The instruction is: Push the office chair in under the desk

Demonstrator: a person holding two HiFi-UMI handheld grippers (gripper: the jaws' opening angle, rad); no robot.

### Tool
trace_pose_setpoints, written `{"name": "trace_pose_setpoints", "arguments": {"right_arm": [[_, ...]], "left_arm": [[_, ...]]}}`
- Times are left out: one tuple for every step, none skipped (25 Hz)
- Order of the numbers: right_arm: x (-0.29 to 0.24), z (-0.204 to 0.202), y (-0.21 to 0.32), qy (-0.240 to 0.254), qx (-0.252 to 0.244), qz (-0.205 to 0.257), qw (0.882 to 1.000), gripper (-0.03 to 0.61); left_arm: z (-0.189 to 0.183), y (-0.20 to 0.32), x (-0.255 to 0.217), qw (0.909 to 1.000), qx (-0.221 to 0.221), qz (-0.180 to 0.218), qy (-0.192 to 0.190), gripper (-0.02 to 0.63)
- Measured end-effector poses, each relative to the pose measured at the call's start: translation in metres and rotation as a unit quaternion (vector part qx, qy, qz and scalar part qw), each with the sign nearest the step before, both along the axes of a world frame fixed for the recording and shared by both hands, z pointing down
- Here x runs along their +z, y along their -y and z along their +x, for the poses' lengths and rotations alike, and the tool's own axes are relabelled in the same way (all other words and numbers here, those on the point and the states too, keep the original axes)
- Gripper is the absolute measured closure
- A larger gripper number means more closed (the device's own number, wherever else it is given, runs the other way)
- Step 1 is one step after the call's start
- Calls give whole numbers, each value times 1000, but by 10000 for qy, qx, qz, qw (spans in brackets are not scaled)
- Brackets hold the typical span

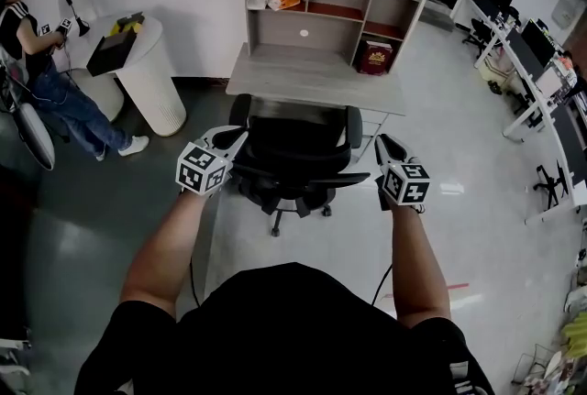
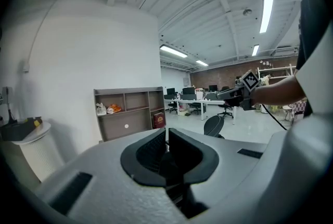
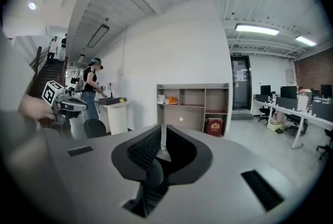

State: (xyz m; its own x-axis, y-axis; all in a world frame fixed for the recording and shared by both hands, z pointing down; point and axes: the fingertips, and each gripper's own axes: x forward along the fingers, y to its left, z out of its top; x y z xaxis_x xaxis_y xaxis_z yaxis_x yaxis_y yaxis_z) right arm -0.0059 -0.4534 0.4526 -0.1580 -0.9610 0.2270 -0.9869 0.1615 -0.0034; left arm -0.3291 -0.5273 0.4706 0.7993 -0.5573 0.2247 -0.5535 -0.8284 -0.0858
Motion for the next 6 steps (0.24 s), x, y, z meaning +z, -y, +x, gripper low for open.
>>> {"name": "trace_pose_setpoints", "arguments": {"right_arm": [[-1,4,-1,7,2,31,10000,541],[-3,8,-1,5,8,70,10000,543],[-6,12,-1,-6,15,107,9999,543],[-8,16,-1,-20,18,140,9999,543],[-10,19,0,-32,20,167,9999,543],[-11,22,0,-44,20,191,9998,543]], "left_arm": [[2,1,-1,10000,-66,23,8,584],[5,2,-1,9999,-125,79,65,584],[7,2,-1,9996,-171,159,160,584],[10,3,0,9992,-205,242,261,584],[13,3,0,9986,-231,313,351,584],[16,3,1,9980,-253,378,433,584]]}}
